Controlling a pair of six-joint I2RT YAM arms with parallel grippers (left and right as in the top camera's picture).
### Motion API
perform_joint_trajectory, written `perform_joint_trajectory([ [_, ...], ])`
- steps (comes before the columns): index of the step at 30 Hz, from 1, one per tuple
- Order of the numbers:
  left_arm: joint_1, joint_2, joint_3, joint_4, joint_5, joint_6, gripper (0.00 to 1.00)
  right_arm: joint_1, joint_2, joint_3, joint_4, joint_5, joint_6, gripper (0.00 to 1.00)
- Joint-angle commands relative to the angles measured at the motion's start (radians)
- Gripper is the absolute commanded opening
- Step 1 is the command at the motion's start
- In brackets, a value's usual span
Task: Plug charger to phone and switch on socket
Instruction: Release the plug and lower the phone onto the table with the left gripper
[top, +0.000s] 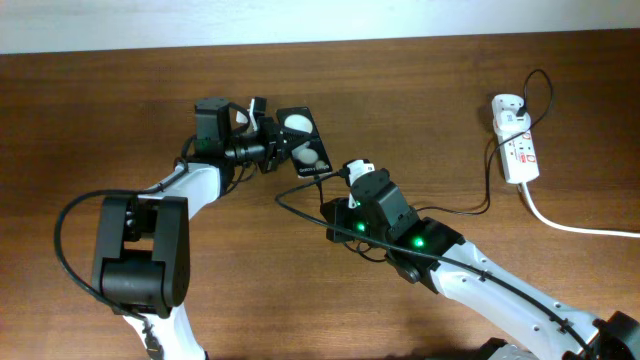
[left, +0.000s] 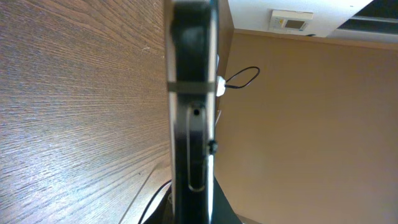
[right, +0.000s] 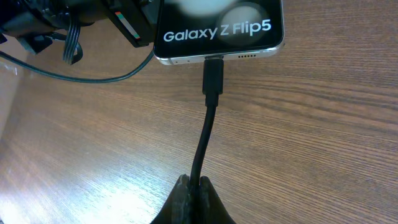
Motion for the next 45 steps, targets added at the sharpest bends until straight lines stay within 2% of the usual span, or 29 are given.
perform_joint_trajectory([
  [1,-0.038,-0.003,0.008,-0.003,0.130,-0.011,0.00,-0.013,0.004,0.005,0.034,0.101,-0.010,0.04],
  [4,-0.059,-0.003,0.008,-0.003,0.144,0.000,0.00,-0.059,0.004,0.005,0.038,0.087,-0.010,0.04],
  [13,-0.102,-0.003,0.008,-0.003,0.138,0.000,0.00,-0.059,0.050,0.005,0.059,0.089,-0.011,0.04],
  [14,-0.102,-0.003,0.008,-0.003,0.132,0.001,0.00,-0.059,0.049,0.005,0.041,0.097,-0.022,0.21],
  [15,-0.102,-0.003,0.008,-0.003,0.125,0.004,0.00,-0.061,0.043,0.005,0.000,0.116,-0.048,0.72],
  [16,-0.100,-0.003,0.008,-0.003,0.124,0.014,0.00,-0.080,0.015,0.015,-0.083,0.136,-0.057,0.98],
  [17,-0.095,-0.003,0.008,-0.003,0.118,0.027,0.00,-0.099,-0.017,0.026,-0.130,0.137,-0.077,0.99],
  [20,-0.085,-0.003,0.008,-0.004,0.086,0.058,0.00,-0.123,-0.198,0.036,-0.272,0.140,-0.163,0.99],
  [24,-0.085,-0.002,0.008,-0.047,0.018,0.167,0.00,-0.123,-0.414,0.036,-0.423,0.140,-0.225,0.99],
  [27,-0.085,-0.002,0.008,-0.165,-0.056,0.249,0.00,-0.123,-0.415,0.034,-0.501,0.140,-0.240,0.99],
  [30,-0.085,-0.002,0.008,-0.171,-0.059,0.252,0.00,-0.123,-0.356,0.034,-0.497,0.105,-0.269,1.00],
  [32,-0.085,-0.002,0.008,-0.169,-0.058,0.251,0.00,-0.123,-0.250,0.034,-0.409,-0.032,-0.329,0.91],
  [34,-0.085,-0.002,0.008,-0.168,-0.050,0.251,0.00,-0.123,-0.133,0.034,-0.296,-0.117,-0.329,0.69],
  [37,-0.076,-0.002,0.008,-0.168,-0.049,0.251,0.00,-0.123,0.035,0.034,-0.185,-0.206,-0.328,0.58],
  [39,-0.073,-0.002,0.008,-0.168,-0.047,0.250,0.00,-0.122,0.063,0.034,-0.174,-0.206,-0.329,0.56],
  [40,-0.072,-0.002,0.008,-0.168,-0.047,0.247,0.00,-0.122,0.066,0.034,-0.165,-0.207,-0.329,0.50],
  [41,-0.072,-0.002,0.008,-0.168,-0.047,0.242,0.00,-0.122,0.066,0.034,-0.153,-0.214,-0.329,0.34],
  [42,-0.072,-0.002,0.008,-0.168,-0.047,0.239,0.00,-0.122,0.066,0.034,-0.151,-0.214,-0.329,0.30],
  [45,-0.072,-0.002,0.008,-0.168,-0.039,0.239,0.00,-0.122,0.081,0.034,-0.117,-0.221,-0.328,0.31],
])
